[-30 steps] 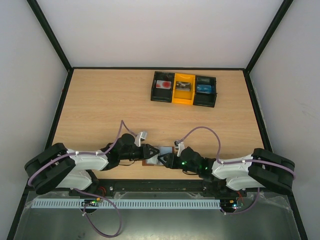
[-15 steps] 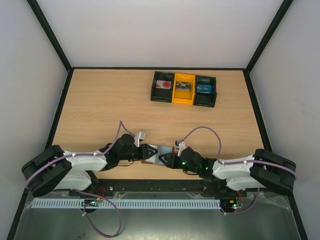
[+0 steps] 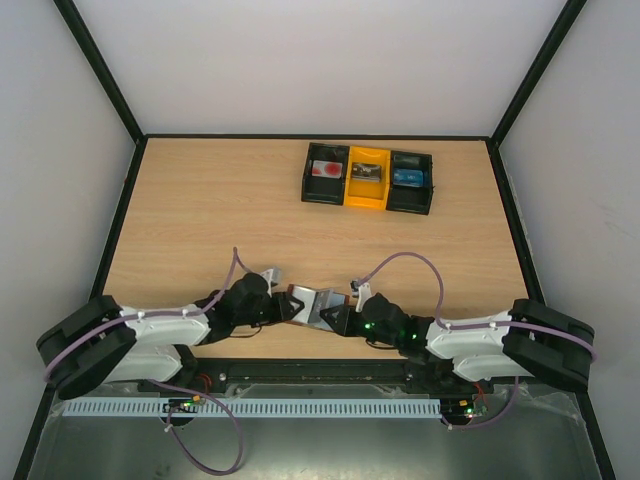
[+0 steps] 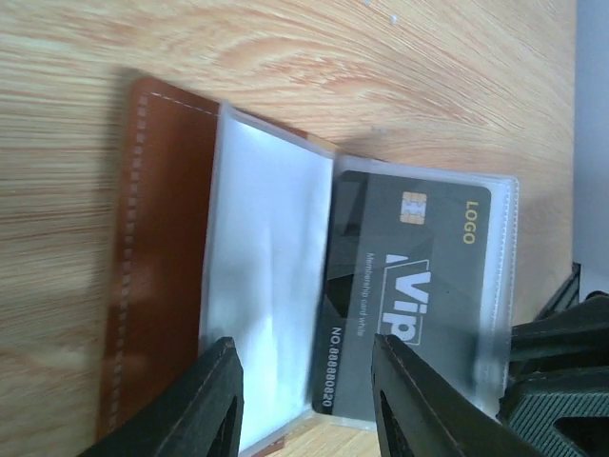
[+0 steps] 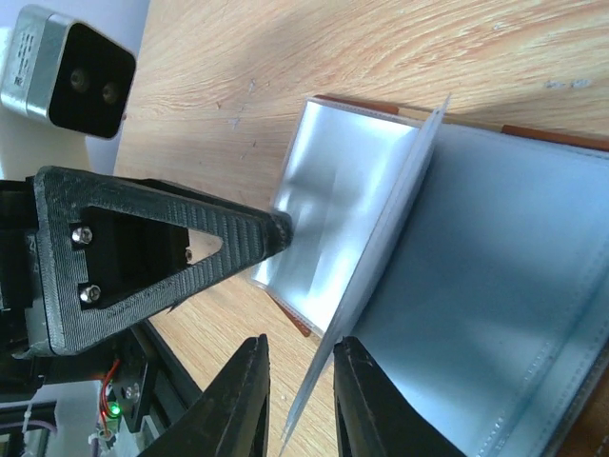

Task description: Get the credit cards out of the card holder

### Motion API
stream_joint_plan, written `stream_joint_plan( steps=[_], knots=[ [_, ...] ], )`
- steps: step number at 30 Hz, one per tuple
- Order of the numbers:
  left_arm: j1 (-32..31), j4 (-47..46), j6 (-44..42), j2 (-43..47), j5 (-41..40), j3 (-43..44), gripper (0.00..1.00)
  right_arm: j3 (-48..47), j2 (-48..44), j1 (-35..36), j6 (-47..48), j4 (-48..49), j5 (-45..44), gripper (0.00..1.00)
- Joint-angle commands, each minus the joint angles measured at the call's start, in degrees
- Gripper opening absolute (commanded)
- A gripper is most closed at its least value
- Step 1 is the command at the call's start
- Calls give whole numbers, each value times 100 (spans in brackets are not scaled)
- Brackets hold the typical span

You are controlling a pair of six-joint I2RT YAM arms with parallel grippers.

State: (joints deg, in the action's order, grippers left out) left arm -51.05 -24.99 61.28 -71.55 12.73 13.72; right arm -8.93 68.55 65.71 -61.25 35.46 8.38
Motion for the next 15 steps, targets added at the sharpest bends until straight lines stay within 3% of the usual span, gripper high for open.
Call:
stream_joint_plan(
  steps=[1, 5, 11, 15],
  knots=[
    [-21, 785, -28, 454, -644, -90, 39, -13, -92, 38, 45, 163, -235, 20],
    [-26, 1252, -91, 597, -960, -9, 40, -78, -97, 43, 9, 118, -264, 20],
    [-26, 1462, -131, 450, -1087, 24, 38, -140, -97, 47, 8, 134, -315, 8],
    [-27, 1187, -126, 334, -985, -89, 27, -175, -79, 42, 8, 183, -343, 2]
  ],
)
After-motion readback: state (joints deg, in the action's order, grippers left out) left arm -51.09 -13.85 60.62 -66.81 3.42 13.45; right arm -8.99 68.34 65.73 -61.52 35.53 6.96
